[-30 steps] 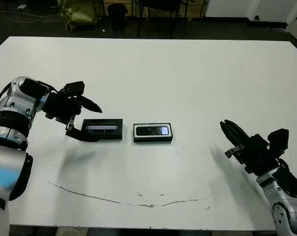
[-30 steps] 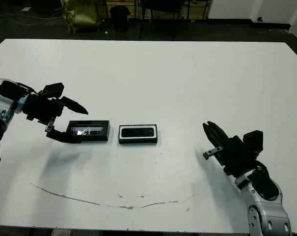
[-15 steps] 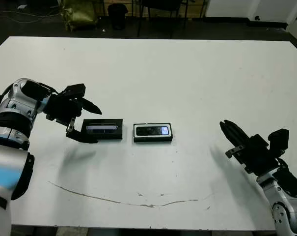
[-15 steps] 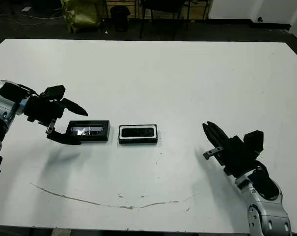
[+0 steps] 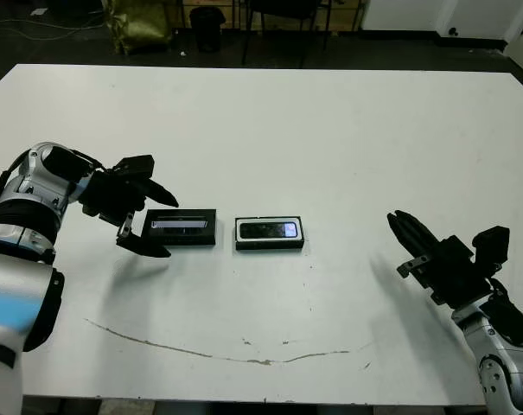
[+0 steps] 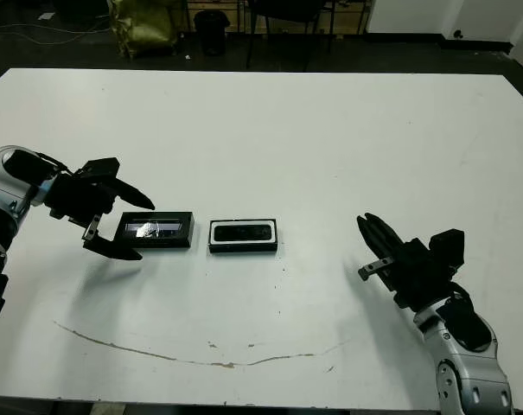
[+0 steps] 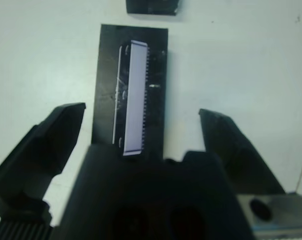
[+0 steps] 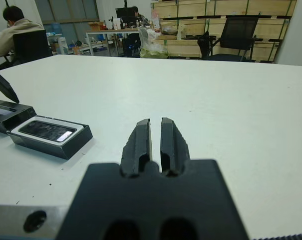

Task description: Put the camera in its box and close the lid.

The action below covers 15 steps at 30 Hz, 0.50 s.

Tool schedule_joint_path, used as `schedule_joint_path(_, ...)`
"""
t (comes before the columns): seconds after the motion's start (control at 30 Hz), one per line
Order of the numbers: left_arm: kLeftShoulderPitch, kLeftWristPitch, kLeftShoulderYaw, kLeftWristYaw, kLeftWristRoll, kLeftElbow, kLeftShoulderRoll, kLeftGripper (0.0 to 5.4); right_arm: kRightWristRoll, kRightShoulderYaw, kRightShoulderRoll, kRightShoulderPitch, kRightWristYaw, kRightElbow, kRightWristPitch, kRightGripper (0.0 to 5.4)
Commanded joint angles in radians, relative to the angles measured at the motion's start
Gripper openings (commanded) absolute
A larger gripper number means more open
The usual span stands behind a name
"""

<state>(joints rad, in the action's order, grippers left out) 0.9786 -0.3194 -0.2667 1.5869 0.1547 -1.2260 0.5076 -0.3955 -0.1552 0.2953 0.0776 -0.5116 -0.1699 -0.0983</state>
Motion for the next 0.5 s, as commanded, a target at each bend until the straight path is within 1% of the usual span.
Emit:
schedule_joint_path(0.03, 0.003, 0.019, -0.012, -0.01, 0.03, -0.021, -0.005, 5.39, 0.0, -0.004, 0.008, 0.003, -0.004, 0.008, -0.006, 0.0)
schedule_joint_path(0.13, 0.001, 0.036, -0.017, -0.02, 0.046, -0.029, -0.006, 5.39, 0.01, -0.002, 0.013, 0.011, 0.011, -0.014, -0.021, 0.0)
schedule_joint_path(0.2, 0.003, 0.074, -0.016, -0.017, 0.052, -0.04, -0.009, 5.39, -0.001, -0.005, 0.011, 0.009, -0.002, -0.007, -0.012, 0.0)
schedule_joint_path(0.33, 0.001, 0.092, -0.02, -0.024, 0.067, -0.039, -0.011, 5.39, 0.001, -0.005, 0.011, 0.011, 0.014, -0.019, -0.035, 0.0)
schedule_joint_path(0.5, -0.001, 0.096, -0.032, -0.046, 0.088, -0.037, -0.01, 5.39, -0.005, -0.006, 0.008, 0.008, -0.004, -0.004, -0.017, 0.0)
